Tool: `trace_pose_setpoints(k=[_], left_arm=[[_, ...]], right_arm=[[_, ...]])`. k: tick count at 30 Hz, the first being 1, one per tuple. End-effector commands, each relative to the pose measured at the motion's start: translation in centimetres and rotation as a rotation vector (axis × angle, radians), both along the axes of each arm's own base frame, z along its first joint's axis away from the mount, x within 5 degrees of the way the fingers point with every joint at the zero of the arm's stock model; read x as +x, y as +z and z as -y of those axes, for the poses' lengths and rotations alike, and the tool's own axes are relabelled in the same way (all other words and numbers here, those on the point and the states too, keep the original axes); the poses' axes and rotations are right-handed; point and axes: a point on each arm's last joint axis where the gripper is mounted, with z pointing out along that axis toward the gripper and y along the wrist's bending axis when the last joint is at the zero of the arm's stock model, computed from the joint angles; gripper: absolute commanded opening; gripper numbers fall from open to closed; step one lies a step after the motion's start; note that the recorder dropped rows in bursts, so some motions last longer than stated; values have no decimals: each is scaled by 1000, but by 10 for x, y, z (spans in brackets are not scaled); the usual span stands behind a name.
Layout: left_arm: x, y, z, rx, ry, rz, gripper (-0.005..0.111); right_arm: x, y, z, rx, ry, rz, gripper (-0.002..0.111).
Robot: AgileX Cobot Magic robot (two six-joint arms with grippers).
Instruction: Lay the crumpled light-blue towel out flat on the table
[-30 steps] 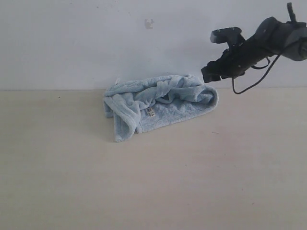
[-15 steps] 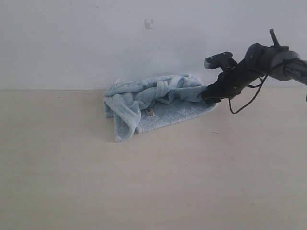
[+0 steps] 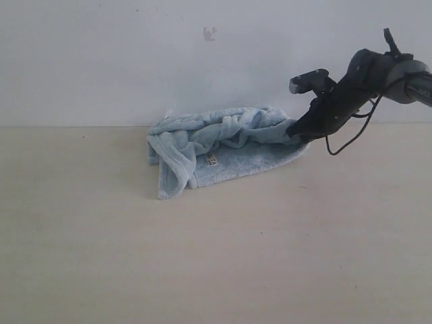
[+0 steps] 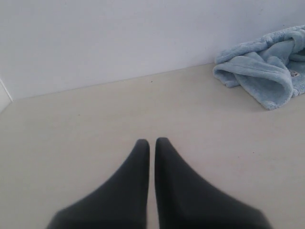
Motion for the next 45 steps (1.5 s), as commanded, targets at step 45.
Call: trace_pose_setpoints(k=[45], left_arm=[[1,11,0,-233,21,143,4]], right_arm=[[-271,106,21,58,-83,-95,0]])
